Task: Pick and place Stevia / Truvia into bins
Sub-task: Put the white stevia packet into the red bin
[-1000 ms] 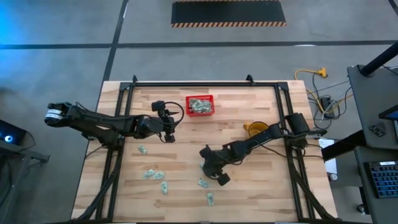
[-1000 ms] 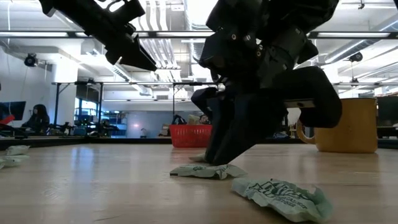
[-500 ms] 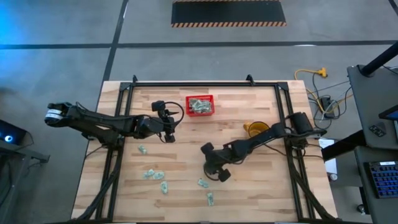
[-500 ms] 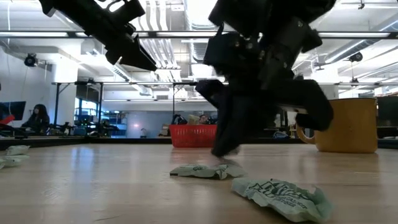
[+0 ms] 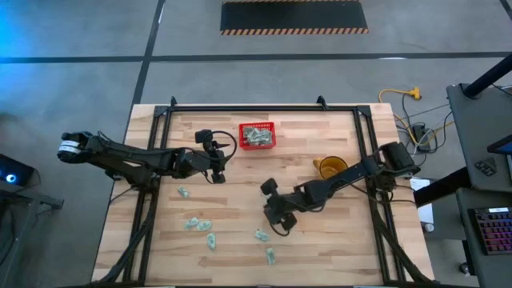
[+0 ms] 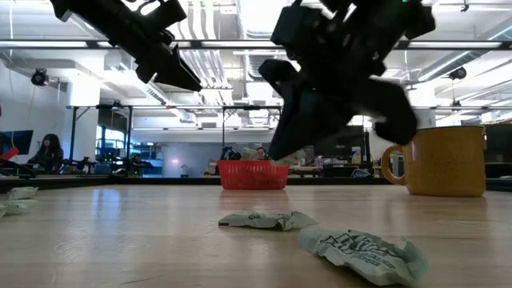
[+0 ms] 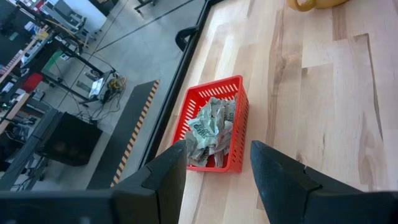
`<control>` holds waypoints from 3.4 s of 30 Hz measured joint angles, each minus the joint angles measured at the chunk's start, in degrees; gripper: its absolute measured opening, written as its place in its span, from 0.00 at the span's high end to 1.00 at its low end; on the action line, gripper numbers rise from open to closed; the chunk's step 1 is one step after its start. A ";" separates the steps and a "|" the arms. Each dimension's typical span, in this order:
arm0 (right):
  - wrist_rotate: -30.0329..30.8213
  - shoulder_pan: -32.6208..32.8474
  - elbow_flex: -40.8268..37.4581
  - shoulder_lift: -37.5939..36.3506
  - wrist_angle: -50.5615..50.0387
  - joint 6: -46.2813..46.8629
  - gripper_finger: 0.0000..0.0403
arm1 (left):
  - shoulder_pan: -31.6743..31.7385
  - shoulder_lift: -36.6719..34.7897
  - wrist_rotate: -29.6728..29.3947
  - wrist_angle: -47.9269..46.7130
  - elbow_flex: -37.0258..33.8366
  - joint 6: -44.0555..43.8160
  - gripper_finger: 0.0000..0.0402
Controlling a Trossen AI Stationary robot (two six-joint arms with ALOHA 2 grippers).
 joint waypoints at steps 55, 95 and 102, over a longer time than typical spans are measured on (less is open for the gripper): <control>-2.37 -24.05 2.14 -11.31 -12.63 4.67 0.72 | -0.04 0.00 15.04 -17.45 -0.04 -16.76 0.60; -10.94 6.50 -8.22 -23.22 -15.88 23.53 0.82 | -14.41 15.54 30.85 -54.48 -0.20 -43.34 0.60; -10.94 6.47 -8.22 -23.13 -15.78 23.53 0.83 | -14.73 20.46 29.75 -54.40 -0.58 -42.71 0.60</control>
